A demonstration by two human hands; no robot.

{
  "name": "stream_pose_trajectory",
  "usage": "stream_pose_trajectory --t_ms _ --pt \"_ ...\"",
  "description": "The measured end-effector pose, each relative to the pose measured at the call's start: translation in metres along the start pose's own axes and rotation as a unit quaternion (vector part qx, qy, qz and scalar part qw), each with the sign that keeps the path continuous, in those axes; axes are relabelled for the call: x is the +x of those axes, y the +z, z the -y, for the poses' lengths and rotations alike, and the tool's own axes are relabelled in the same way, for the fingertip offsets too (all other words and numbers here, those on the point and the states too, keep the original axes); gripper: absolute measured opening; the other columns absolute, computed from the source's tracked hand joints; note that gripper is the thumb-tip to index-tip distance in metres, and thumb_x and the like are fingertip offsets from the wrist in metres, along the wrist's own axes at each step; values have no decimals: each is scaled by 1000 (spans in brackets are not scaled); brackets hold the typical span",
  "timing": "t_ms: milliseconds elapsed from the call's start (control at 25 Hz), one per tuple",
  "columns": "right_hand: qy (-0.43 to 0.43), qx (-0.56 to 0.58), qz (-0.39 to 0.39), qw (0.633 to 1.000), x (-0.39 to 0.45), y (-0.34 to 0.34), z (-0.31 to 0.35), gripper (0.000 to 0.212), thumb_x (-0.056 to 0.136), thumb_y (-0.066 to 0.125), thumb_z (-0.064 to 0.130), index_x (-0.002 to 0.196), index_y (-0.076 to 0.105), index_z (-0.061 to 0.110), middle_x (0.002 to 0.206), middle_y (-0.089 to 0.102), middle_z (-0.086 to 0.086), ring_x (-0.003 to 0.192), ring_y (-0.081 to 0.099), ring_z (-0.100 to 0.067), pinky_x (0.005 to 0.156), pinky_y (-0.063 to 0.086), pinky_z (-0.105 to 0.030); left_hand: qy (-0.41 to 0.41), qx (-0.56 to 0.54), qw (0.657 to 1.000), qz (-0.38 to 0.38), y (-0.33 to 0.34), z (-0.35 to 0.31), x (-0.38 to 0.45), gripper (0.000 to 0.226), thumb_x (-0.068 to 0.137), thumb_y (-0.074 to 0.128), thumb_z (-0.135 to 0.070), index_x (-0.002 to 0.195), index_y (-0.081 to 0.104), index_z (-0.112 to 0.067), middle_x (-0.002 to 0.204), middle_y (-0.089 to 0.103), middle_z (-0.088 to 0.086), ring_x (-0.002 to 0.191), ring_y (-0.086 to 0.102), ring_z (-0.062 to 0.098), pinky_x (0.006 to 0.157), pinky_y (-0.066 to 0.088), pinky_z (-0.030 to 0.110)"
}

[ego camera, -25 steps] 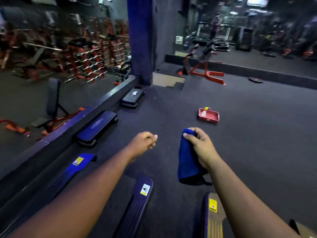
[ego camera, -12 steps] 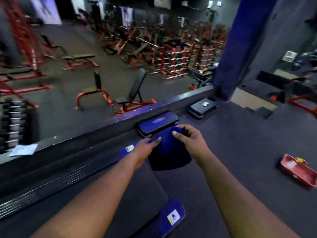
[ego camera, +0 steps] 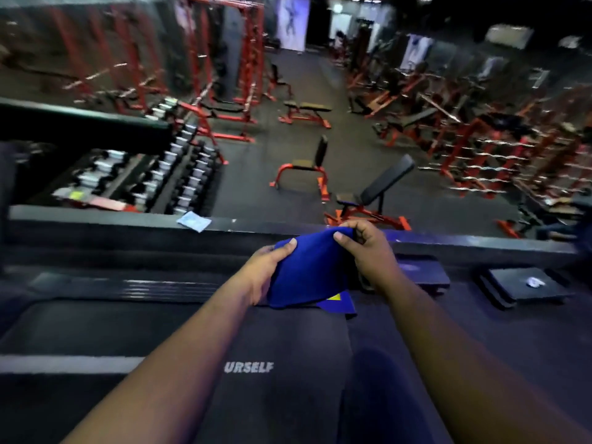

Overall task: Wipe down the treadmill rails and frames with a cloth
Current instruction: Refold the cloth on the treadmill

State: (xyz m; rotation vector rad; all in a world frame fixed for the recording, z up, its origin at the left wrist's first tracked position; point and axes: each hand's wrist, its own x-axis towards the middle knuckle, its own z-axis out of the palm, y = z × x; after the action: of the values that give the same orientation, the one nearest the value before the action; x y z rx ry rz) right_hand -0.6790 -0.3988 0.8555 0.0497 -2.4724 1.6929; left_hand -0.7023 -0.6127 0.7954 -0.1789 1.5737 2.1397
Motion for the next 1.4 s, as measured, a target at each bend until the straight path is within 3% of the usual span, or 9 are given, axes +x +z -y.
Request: stream_pose_trajectory --t_ms 200,440,680,800,1000,1160,1240,1320,1400 --pt "-63 51 141 987 80 80 -6 12 92 64 16 92 62 28 108 69 -13 101 64 -25 94 48 -41 -76 70 988 -112 -69 -5 4 76 69 62 -80 109 75 -16 104 76 3 102 70 23 89 53 36" --pt "-65 85 263 959 190 147 -2 15 92 67 11 91 61 25 91 66 9 85 59 -6 81 48 -24 53 -13 958 -283 -111 -42 27 42 76 76 -51 64 50 -21 56 45 -5 48 37 10 46 28 22" --pt "-123 -30 450 884 264 155 39 21 80 80 24 85 62 33 81 64 18 77 56 -4 76 47 -31 87 82 872 -475 -109 -107 17 29 100 51 -42 82 49 -19 67 46 5 62 41 19 55 34 33" --pt "-102 -44 559 822 268 158 94 21 85 77 29 100 63 32 101 64 13 89 58 1 80 47 -19 136 155 859 -469 -91 -161 -6 23 99 58 -30 82 50 -16 72 51 0 66 45 11 63 41 34" --pt "-242 -119 642 717 249 202 193 73 89 61 9 150 33 39 143 39 17 132 38 0 107 33 -21 209 246 887 -331 -75 -231 -68 18 86 73 -16 95 62 -5 93 66 3 90 61 12 86 50 29" --pt "-255 -129 672 683 224 244 231 32 87 58 17 102 61 45 96 69 12 86 65 -9 79 55 -39 253 66 892 -369 -88 -240 -127 12 89 69 -9 97 68 -1 93 71 5 90 64 14 85 51 27" --pt "-269 -80 663 694 206 259 238 16 81 58 21 91 58 34 83 65 11 77 64 -16 74 55 -46 266 -71 838 -472 -104 -217 -143 14 93 64 -22 96 71 -11 87 70 1 85 61 15 79 50 25" --pt "-278 -15 640 716 186 272 246 13 79 61 29 90 58 24 86 64 6 82 64 -19 75 55 -46 202 -98 783 -580 -123 -187 -155 15 95 63 -32 92 71 -19 87 71 1 85 60 18 76 49 29" --pt "-300 36 617 726 169 290 258 20 77 64 29 92 61 16 92 63 -1 86 63 -18 78 53 -40 75 -113 821 -555 -143 -161 -169 34 93 57 -52 103 71 -23 102 74 4 91 66 18 79 51 35"
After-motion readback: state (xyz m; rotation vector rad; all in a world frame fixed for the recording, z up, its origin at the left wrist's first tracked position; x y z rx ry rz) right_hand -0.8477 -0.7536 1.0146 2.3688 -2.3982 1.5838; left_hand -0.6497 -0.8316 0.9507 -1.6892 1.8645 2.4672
